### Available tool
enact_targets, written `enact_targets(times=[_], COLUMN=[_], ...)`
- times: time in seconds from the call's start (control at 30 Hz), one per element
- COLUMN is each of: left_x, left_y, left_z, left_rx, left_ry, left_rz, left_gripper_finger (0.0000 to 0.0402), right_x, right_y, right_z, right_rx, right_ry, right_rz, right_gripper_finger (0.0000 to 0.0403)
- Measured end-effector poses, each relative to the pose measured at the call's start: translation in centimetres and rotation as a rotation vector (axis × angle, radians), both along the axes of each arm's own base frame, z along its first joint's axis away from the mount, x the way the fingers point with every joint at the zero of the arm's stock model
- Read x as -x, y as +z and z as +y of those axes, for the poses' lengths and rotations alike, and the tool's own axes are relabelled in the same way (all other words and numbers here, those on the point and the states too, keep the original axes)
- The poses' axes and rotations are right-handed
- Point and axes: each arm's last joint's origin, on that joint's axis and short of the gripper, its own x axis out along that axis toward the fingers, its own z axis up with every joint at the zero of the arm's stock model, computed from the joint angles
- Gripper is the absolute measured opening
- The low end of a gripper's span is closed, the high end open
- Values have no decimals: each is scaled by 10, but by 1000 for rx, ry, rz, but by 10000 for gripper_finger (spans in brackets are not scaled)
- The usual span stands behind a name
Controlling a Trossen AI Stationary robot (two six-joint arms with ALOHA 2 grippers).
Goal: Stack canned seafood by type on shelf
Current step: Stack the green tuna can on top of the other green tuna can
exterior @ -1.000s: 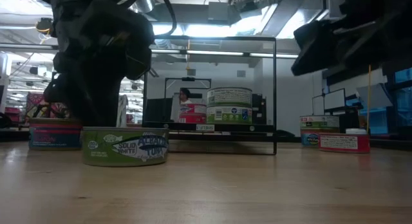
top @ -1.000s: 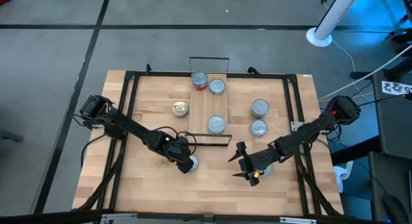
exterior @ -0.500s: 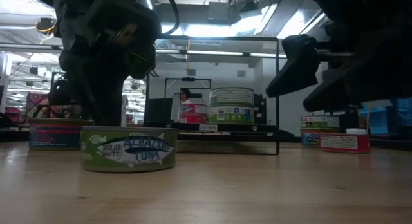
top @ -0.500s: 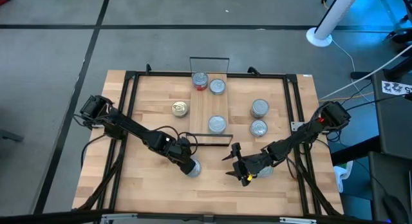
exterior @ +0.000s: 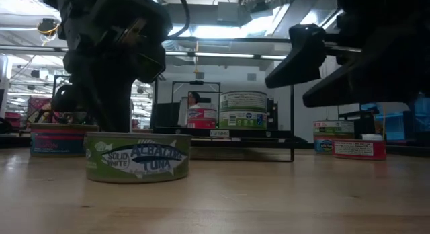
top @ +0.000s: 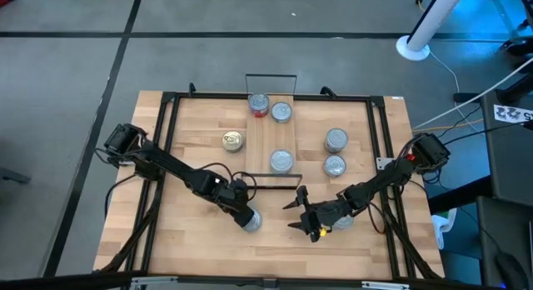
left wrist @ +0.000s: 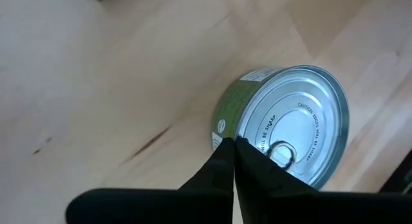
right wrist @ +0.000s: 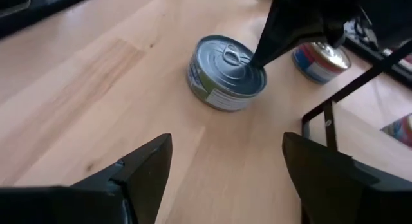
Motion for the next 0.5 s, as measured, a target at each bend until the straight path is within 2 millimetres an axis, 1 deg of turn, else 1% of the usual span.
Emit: enact_targets(times=[0.13, 0.3, 0.5], left_x=[1, 3, 4], left_y=[0, 0, 2], left_z=[-3, -10, -12], left_rx=[14, 20, 21], left_ry=[-27, -57, -65], left_rz=[0, 1, -4], left_gripper_finger=[1, 0, 0], right_x=[0, 0, 0], right_y=[0, 0, 0], right_z=[-1, -1, -1], right_rx=[49, 53, 54], right_ry=[-17, -21, -21], right_rz=[-12, -12, -10], right_gripper_finger=[296, 296, 296])
